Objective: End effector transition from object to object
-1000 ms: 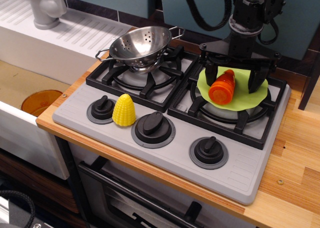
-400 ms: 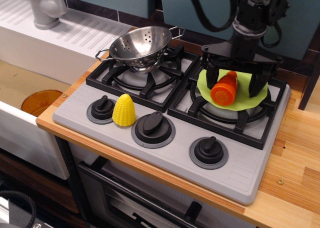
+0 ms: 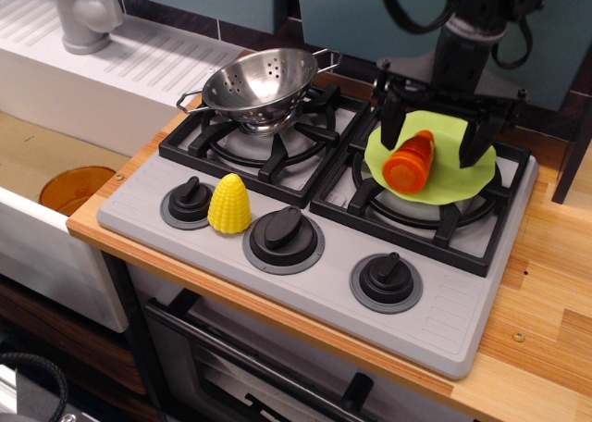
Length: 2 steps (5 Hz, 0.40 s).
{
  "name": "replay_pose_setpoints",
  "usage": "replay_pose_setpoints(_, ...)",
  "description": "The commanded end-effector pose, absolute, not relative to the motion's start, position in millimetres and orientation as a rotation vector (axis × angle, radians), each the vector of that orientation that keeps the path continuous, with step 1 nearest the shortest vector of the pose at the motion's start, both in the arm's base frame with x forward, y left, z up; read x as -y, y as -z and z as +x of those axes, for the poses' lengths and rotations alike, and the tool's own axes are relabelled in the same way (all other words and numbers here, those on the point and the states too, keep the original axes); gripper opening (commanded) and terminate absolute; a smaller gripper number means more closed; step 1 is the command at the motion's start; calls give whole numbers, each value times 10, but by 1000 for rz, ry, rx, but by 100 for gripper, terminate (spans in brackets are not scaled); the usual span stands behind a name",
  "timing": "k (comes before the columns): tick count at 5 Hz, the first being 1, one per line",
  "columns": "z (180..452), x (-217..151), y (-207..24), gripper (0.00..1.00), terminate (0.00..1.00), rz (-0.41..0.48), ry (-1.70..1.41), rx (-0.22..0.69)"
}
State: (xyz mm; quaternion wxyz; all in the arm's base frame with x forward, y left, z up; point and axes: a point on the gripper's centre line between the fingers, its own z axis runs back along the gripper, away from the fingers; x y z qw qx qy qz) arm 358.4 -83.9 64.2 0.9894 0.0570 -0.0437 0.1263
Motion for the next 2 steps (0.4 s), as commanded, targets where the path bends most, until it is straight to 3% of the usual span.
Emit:
replay_pose_setpoints(1, 3621, 734, -1238, 100, 0, 116, -222, 164)
replay_pose_setpoints(2, 3499, 574, -1263, 100, 0, 131, -202, 170)
